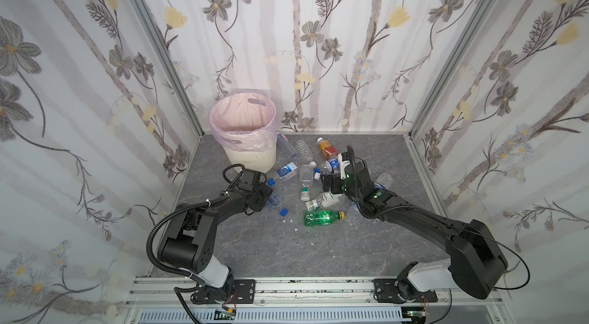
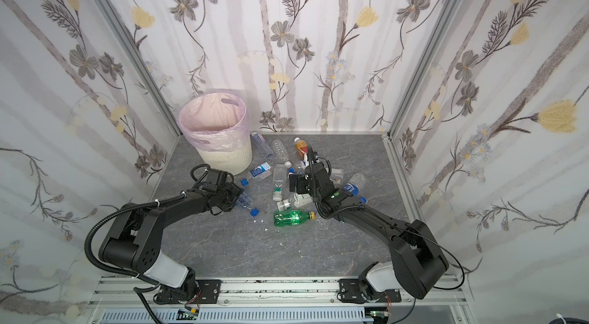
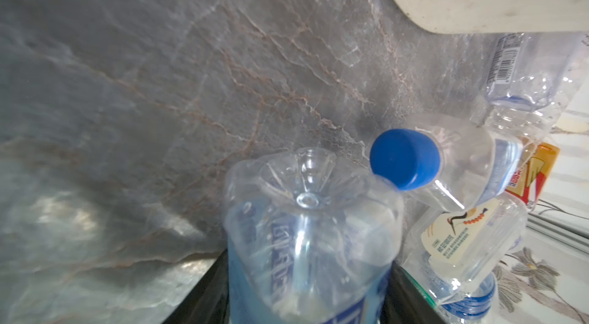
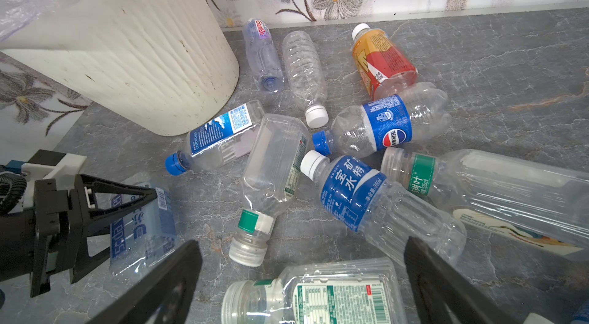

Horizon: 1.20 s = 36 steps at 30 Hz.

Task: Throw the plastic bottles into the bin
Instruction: 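Lift the soda water bottle with the left gripper and carry it over the bin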

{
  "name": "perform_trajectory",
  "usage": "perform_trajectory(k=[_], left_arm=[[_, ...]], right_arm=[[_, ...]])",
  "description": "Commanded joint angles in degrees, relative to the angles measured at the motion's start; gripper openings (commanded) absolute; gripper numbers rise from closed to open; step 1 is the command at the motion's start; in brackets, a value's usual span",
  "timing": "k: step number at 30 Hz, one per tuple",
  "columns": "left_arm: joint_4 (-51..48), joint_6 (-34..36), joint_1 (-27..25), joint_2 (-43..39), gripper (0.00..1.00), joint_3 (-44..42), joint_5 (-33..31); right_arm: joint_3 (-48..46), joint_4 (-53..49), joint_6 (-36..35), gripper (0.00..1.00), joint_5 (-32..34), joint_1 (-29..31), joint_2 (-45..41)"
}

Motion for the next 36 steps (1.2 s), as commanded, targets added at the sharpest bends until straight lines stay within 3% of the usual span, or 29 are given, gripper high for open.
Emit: perform_trajectory(k=[1, 7, 18, 36], left_arm=[[-13.3, 5.1, 0.0, -0.6, 0.53, 0.4, -5.9], [-14.2, 7.1, 0.0, -2.5, 0.44, 0.9, -7.4], [-16.0, 10.6, -0.4, -11.7, 0.41, 4.7, -10.3], [-19.6, 15.3, -1.9, -20.0, 0.39, 23.1, -14.6]], right_arm=[[-0.8, 2.8, -0.5, 1.00, 0.9, 0.0, -1.0], [-1.3, 2.7, -1.1, 1.00, 1.1, 0.0, -1.3], [1.8, 2.3, -1.0, 1.00, -0.6, 0.3, -1.2], [12.7, 3.8, -6.3, 1.00, -2.5, 8.7, 0.1]])
